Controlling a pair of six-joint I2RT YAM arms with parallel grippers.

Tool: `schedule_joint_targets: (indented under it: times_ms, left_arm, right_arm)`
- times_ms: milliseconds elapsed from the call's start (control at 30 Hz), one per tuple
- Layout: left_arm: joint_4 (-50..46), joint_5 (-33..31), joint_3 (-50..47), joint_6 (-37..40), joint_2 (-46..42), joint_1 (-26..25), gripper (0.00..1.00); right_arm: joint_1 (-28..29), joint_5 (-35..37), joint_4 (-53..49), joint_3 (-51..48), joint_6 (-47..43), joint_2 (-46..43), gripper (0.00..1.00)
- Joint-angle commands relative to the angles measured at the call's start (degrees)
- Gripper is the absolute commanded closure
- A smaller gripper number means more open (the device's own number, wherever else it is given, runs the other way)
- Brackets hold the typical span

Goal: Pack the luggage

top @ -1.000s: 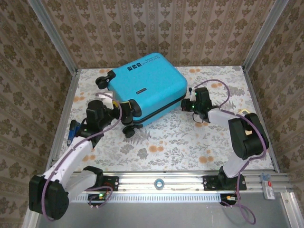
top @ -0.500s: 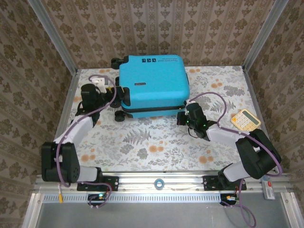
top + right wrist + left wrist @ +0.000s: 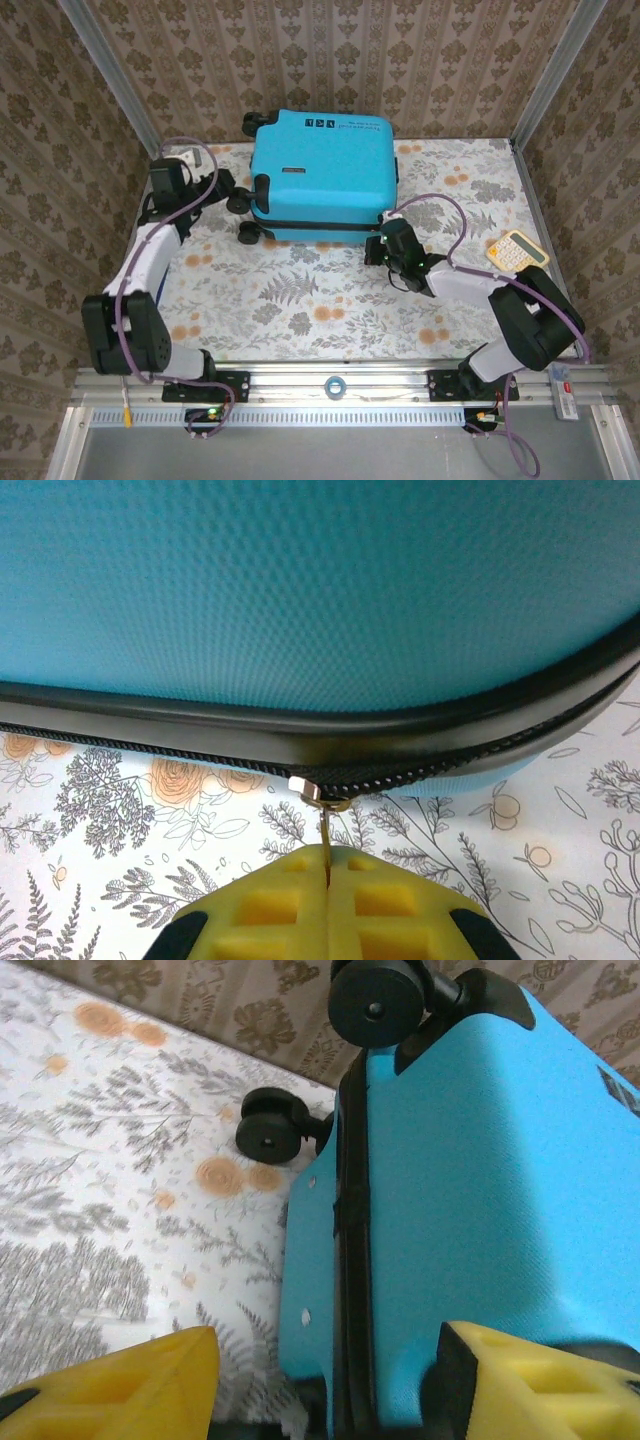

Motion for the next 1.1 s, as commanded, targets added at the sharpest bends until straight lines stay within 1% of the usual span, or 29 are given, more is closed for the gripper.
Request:
schedule_joint_targets:
  times_ms: [0, 167, 300, 367, 500, 700, 900, 1067]
  left_arm:
    - [-8.6, -1.0, -1.4, -4.7, -7.4, 0.0, 0.36]
    - [-10.9, 0.2, -8.9, -11.2, -17.4, -0.8, 0.32]
    - [-10.0, 1.8, -12.4, -16.1, -21.0, -3.0, 0.29]
    - [-6.6, 3.7, -14.1, -19.4, -21.2, -4.0, 0.28]
    - [3.3, 7.3, -16.2, -25.9, -18.4, -5.1, 0.27]
    - [13.4, 8.9, -14.2, -29.7, -9.9, -5.5, 0.26]
    - [18.6, 9.2, -11.1, -31.3, -1.9, -5.1, 0.27]
    - [23.1, 9.2, -10.1, -33.1, 1.2, -4.9, 0.29]
  right_arm:
    - [0.9, -1.4, -4.4, 1.4, -1.5, 1.9, 1.0]
    - [0.9, -1.8, -3.6, 1.1, -1.3, 2.4, 1.0]
    - [1.0, -2.6, -3.3, 1.1, -1.1, 2.9, 1.0]
    - [0.9, -2.7, -3.2, 1.0, -1.1, 2.8, 1.0]
    - [1.0, -2.8, -3.4, 1.0, -1.3, 2.6, 1.0]
    - [1.0, -2.7, -3.3, 0.2, -1.5, 1.7, 1.0]
    - [1.0, -2.8, -3.6, -0.2, -1.8, 1.1, 1.0]
    - [1.0, -2.5, -4.2, -0.3, -2.3, 0.6, 1.0]
